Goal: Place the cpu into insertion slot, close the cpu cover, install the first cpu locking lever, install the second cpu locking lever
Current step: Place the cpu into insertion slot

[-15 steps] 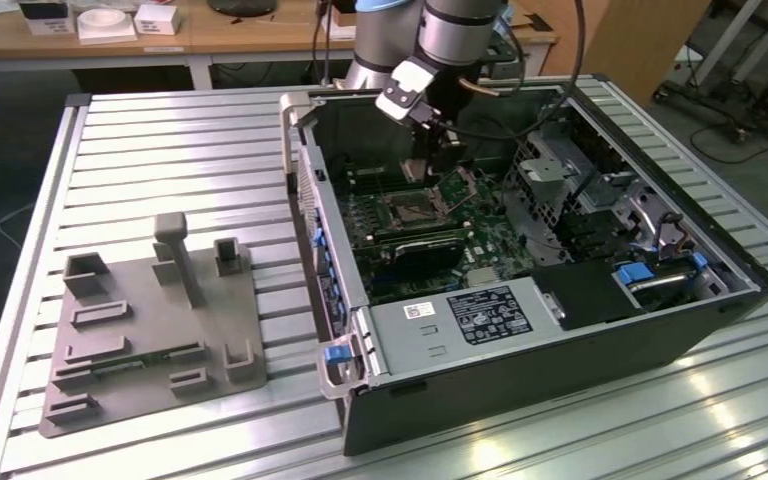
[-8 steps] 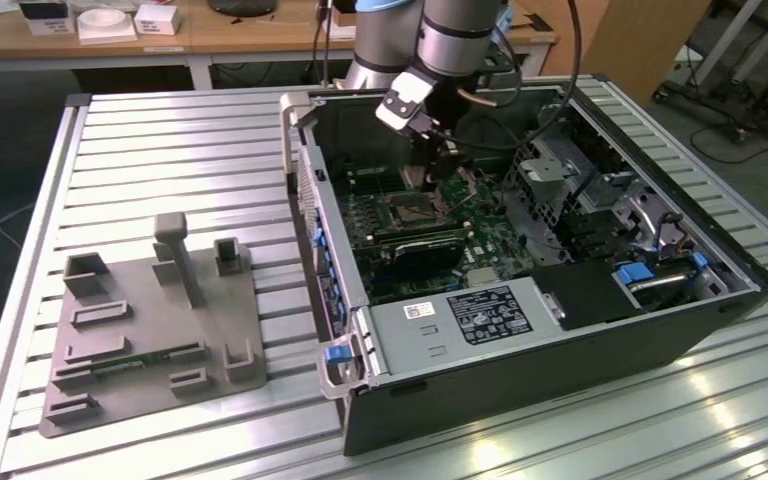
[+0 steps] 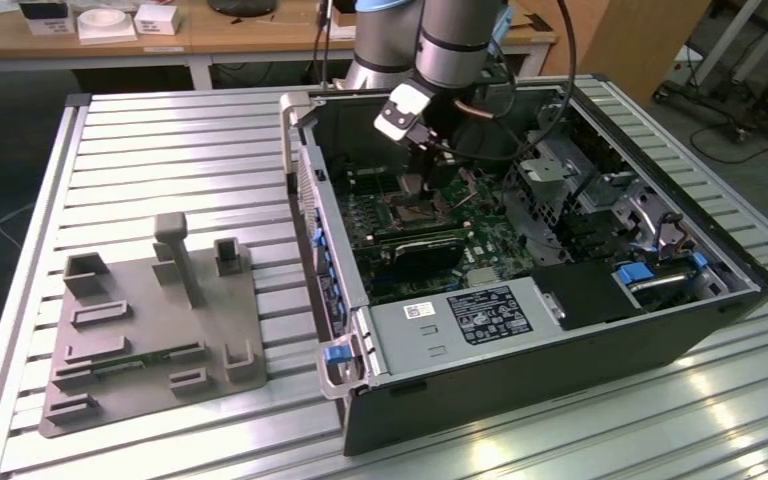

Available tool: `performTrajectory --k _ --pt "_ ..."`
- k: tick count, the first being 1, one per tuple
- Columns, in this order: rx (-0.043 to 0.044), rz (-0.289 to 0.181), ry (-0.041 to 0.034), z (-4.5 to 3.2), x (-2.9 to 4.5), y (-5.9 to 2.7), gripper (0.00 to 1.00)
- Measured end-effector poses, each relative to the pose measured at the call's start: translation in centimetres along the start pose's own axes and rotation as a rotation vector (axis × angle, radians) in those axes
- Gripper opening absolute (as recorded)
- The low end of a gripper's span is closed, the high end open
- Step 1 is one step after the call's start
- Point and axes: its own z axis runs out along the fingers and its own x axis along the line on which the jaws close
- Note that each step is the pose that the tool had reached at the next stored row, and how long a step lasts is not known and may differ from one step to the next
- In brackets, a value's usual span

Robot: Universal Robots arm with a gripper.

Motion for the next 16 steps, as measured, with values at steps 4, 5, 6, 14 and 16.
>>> performTrajectory --k 4,5,6,14,16 --pt "0.0013 0.0 -0.0002 0.24 -0.01 0.0 0.54" --pt "0.0013 0.0 -0.0001 0.34 -0.01 0.0 0.54" --pt "0.0013 0.0 -0.0001 0.44 -0.01 0.0 0.54" --pt "0.0012 0.0 -0.0001 0.66 -0.02 -0.01 0.54" --pt "0.0019 0.0 0.0004 0.66 -0.02 0.0 0.54"
